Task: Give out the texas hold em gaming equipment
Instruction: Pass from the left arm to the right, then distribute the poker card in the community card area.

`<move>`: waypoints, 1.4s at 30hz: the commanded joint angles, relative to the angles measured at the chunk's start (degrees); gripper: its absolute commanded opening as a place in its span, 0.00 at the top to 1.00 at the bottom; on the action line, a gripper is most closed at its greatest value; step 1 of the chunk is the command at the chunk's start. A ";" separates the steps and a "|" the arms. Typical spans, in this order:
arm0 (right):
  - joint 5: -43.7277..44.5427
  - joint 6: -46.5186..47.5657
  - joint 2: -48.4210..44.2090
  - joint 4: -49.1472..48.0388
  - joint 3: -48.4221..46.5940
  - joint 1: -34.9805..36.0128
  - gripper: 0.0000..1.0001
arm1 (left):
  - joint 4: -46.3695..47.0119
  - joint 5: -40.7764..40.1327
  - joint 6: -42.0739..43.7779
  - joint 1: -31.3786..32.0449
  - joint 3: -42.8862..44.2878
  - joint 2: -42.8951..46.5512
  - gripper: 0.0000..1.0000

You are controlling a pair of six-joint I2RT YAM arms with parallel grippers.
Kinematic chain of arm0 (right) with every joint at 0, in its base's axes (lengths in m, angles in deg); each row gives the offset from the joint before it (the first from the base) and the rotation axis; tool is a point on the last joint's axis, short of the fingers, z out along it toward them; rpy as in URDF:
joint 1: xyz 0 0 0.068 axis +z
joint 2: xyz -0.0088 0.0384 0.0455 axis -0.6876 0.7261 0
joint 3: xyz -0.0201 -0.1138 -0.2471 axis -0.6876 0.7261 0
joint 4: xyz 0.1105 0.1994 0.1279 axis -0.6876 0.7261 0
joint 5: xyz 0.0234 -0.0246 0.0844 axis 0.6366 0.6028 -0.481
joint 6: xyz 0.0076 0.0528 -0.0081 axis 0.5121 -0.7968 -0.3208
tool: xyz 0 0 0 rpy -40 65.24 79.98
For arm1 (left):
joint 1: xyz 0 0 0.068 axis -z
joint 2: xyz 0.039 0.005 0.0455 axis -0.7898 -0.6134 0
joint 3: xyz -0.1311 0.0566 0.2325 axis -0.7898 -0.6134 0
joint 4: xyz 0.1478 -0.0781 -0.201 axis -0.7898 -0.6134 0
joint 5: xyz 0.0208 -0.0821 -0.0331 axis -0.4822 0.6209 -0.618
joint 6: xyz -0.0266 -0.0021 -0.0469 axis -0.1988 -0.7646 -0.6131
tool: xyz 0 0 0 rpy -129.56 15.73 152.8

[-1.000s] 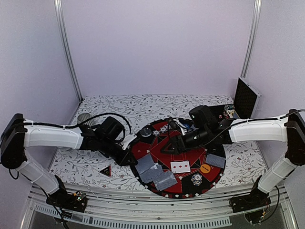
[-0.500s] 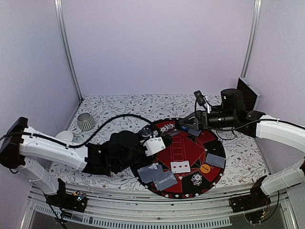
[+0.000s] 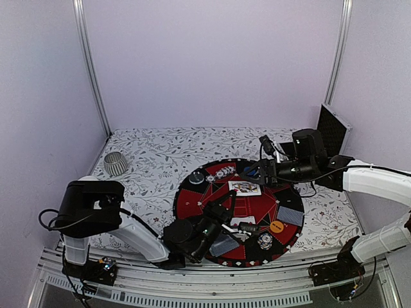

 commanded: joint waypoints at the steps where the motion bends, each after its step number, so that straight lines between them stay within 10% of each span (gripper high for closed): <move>1: 3.62 0.60 -0.30 2.78 0.40 -0.02 0.15 | 19.10 -0.72 5.44 0.85 1.78 0.87 1.00; 6: 0.39 0.57 1.75 2.64 -0.95 -0.16 0.20 | 19.15 -1.99 6.62 1.11 1.11 -0.19 1.00; 19: -8.72 -6.00 -0.17 -6.64 2.44 0.02 0.95 | 19.11 -3.64 5.96 0.67 0.49 -0.09 1.00; 22: -5.03 -4.42 -1.07 -3.89 1.76 0.02 0.98 | 19.10 -5.52 5.94 0.37 0.55 -0.04 0.97; 25: 2.87 1.29 -0.60 2.21 0.08 -0.18 0.98 | 19.07 -11.93 3.79 -1.10 1.43 -0.15 0.28; 27: 7.24 5.32 1.13 4.55 -0.19 -0.74 0.98 | 17.15 -16.94 0.41 -2.51 0.58 0.89 0.08; 34: 3.35 12.08 13.50 -0.06 -1.43 -1.75 0.98 | -29.02 -28.92 -40.84 -7.80 -5.72 14.45 0.02; 37: 3.13 11.99 18.10 -1.81 -2.25 -1.73 0.98 | -101.73 -7.39 -98.39 -10.78 9.62 20.76 0.02; 42: 0.75 9.88 23.24 -7.15 -1.58 -1.74 0.98 | -103.70 8.29 -107.35 -17.37 5.54 29.50 0.02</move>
